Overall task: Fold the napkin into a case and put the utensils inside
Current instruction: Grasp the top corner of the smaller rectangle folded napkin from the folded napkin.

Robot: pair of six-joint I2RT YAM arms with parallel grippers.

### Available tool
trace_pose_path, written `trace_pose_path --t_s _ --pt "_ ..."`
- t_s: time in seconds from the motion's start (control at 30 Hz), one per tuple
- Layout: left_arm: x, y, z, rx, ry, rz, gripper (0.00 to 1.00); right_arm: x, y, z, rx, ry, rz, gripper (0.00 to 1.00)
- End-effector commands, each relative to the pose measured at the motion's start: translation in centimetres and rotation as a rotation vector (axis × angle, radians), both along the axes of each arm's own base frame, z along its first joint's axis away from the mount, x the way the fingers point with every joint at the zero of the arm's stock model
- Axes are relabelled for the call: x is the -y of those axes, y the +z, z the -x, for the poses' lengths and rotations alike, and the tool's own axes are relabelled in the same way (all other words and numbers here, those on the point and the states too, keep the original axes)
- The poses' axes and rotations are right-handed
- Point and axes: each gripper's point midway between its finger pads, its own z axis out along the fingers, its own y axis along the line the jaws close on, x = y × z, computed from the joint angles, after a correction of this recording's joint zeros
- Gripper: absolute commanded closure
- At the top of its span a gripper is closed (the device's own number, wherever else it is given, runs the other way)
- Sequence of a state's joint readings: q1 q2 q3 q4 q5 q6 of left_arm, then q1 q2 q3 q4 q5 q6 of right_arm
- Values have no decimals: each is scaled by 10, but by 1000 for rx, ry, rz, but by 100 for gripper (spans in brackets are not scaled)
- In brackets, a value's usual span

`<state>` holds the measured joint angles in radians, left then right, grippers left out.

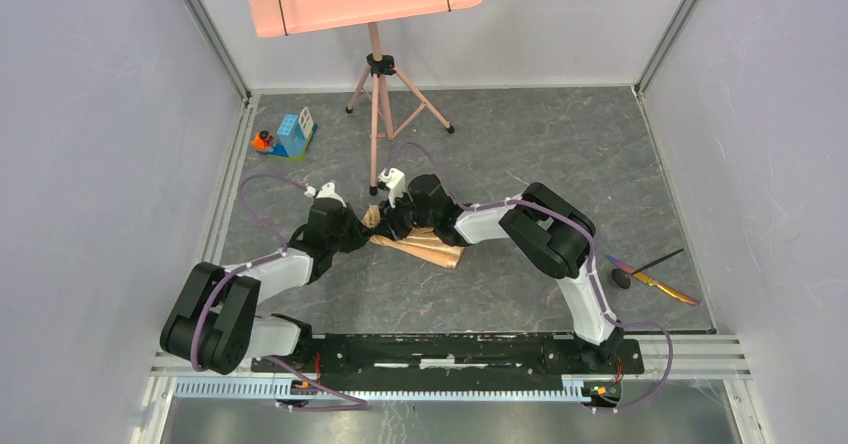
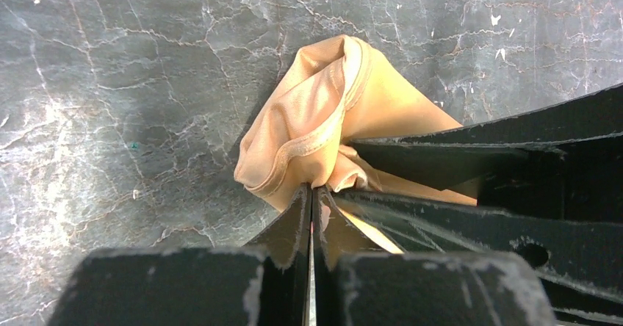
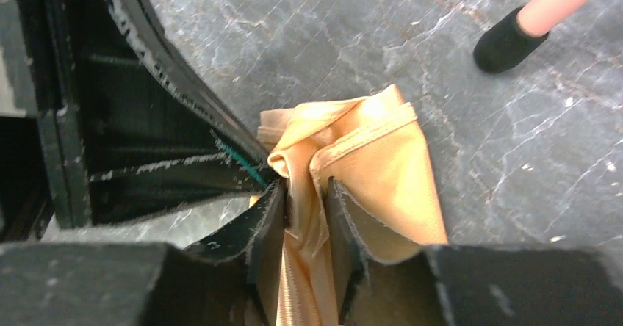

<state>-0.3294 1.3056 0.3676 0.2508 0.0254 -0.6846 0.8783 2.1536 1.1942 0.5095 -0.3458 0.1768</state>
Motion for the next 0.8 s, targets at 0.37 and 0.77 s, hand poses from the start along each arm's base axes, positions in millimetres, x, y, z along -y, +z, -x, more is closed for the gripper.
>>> trace_pose_path --t_s 0.37,0.77 --pt "-4 14 -5 60 -8 -41 98 12 46 8 -69 24 -88 50" --pt "-3 20 -6 79 -11 -30 98 -10 41 -9 -98 30 -123 60"
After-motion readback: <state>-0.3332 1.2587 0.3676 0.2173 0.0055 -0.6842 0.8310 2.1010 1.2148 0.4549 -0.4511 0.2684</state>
